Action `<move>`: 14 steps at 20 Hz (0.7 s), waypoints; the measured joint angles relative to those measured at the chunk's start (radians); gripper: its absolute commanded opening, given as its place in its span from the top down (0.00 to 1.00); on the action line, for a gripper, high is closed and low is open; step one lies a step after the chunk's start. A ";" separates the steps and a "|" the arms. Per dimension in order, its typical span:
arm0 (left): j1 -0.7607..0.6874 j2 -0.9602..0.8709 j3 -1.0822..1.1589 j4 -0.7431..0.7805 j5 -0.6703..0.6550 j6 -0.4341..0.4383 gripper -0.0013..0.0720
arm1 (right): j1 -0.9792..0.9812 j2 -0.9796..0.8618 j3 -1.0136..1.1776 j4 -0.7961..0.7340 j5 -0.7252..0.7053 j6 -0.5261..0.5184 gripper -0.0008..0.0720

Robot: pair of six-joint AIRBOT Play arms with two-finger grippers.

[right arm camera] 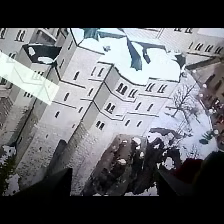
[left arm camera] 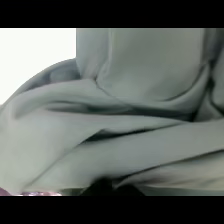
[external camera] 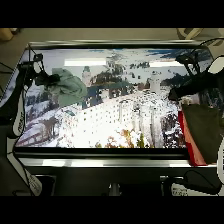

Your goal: Fold the shirts.

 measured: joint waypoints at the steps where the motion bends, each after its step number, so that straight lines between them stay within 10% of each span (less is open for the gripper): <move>1: -0.015 0.052 0.002 -0.016 0.014 0.032 0.95 | 0.000 0.010 0.011 -0.002 -0.015 -0.009 0.24; 7: -0.228 0.535 0.006 -0.137 0.199 0.193 0.95 | 0.000 0.163 0.186 -0.017 -0.187 -0.038 0.24; 14: -0.485 0.890 -0.032 -0.170 0.312 0.180 0.95 | 0.000 0.460 0.331 -0.022 -0.331 -0.035 0.24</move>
